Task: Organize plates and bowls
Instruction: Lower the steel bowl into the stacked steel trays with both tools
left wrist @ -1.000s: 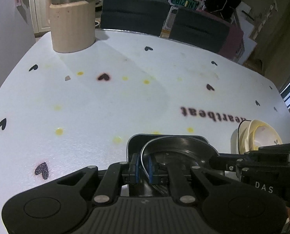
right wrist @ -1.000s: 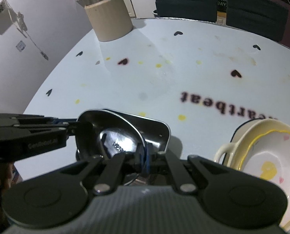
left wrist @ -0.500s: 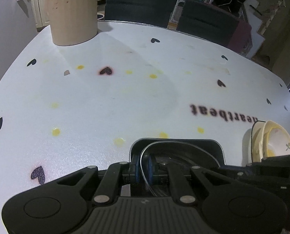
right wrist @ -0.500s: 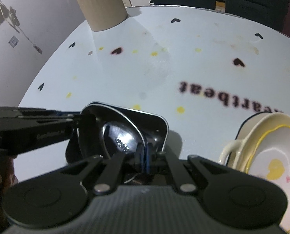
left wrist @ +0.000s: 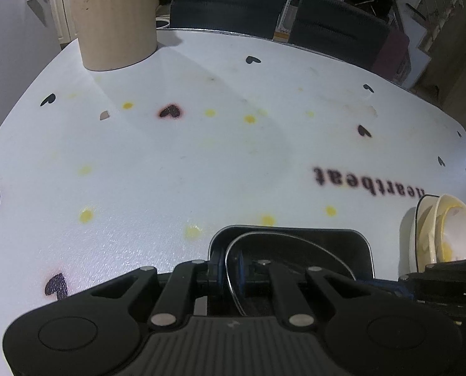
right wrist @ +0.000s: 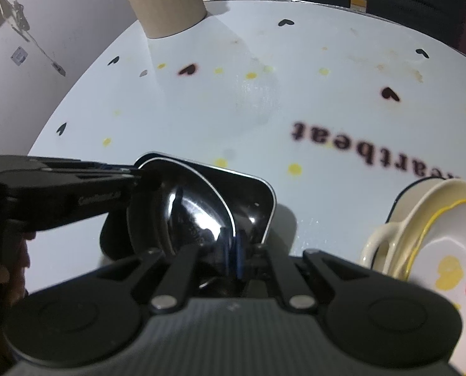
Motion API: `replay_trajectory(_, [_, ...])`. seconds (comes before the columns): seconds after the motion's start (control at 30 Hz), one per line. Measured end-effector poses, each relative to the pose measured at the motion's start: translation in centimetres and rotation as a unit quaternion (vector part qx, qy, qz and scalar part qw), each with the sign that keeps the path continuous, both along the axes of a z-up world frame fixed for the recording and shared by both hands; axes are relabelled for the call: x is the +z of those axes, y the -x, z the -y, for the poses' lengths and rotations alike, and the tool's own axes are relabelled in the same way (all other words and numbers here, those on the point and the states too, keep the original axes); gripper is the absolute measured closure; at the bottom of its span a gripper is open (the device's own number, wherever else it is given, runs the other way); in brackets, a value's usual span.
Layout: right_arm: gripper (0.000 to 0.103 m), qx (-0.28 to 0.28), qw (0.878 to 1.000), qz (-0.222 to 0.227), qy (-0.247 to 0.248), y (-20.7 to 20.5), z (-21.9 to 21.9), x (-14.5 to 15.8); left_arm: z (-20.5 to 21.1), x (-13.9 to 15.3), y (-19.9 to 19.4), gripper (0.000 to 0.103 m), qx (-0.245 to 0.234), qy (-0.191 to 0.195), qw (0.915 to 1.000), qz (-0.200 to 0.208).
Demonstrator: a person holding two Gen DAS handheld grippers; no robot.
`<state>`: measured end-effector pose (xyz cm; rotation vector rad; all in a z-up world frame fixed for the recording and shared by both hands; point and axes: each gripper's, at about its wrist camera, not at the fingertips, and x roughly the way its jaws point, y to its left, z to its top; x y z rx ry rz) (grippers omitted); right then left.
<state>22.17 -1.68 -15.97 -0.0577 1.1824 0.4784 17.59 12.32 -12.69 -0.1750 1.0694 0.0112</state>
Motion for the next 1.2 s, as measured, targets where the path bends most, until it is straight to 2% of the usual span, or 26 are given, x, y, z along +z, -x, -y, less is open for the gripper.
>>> replay_trajectory(0.2, [0.093, -0.003, 1.0, 0.003, 0.004, 0.1, -0.3, -0.2, 0.0, -0.1, -0.2, 0.088, -0.002, 0.002, 1.0, 0.0])
replay_trajectory(0.4, [0.089, -0.006, 1.0, 0.005, 0.002, 0.4, 0.0, 0.1, 0.4, 0.5, -0.1, 0.069, -0.009, 0.012, 0.9999, 0.008])
replay_trajectory(0.5, [0.083, -0.002, 1.0, 0.006, -0.004, 0.7, 0.2, 0.5, 0.6, 1.2, 0.3, 0.059, -0.011, 0.016, 0.9996, 0.02])
replay_trajectory(0.57, [0.073, 0.003, 1.0, 0.012, -0.007, 1.1, 0.2, 1.1, 0.5, 2.0, 0.7, 0.053, -0.008, 0.019, 0.9992, 0.035])
replay_trajectory(0.63, [0.067, 0.005, 1.0, 0.021, -0.009, 1.6, 0.3, 1.8, 0.3, 2.9, 1.3, 0.042, -0.002, 0.022, 0.9984, 0.053])
replay_trajectory(0.73, [0.064, 0.004, 0.999, 0.033, -0.029, 2.3, 0.9, 3.0, -0.6, 3.9, 2.2, 0.033, 0.005, 0.033, 0.9966, 0.075])
replay_trajectory(0.83, [0.051, -0.015, 0.998, 0.049, -0.044, 2.9, 1.9, 3.9, -1.6, 4.2, 2.9, 0.034, 0.009, 0.033, 0.9963, 0.078])
replay_trajectory(0.87, [0.051, -0.025, 0.998, 0.051, -0.042, 2.8, 2.3, 4.0, -2.1, 4.2, 3.2, 0.036, 0.007, 0.032, 0.9966, 0.075])
replay_trajectory(0.9, [0.052, -0.035, 0.997, 0.05, -0.038, 2.7, 2.7, 3.9, -2.5, 4.2, 3.3, 0.043, 0.007, 0.03, 0.9969, 0.072])
replay_trajectory(0.93, [0.057, -0.044, 0.997, 0.05, -0.035, 2.6, 3.0, 3.9, -2.8, 4.0, 3.4, 0.052, 0.007, 0.028, 0.9973, 0.068])
replay_trajectory(0.97, [0.068, -0.053, 0.997, 0.045, -0.035, 2.3, 3.3, 3.7, -3.3, 3.8, 3.5, 0.056, 0.006, 0.028, 0.9977, 0.062])
replay_trajectory(1.03, [0.082, -0.071, 0.996, 0.026, -0.041, 1.8, 3.9, 3.2, -4.0, 3.3, 3.6, 0.069, 0.002, 0.03, 0.9983, 0.049])
replay_trajectory(1.2, [0.086, -0.081, 0.996, -0.001, -0.036, 0.9, 4.2, 1.7, -4.5, 2.0, 3.4, 0.072, -0.026, 0.04, 0.9986, 0.021])
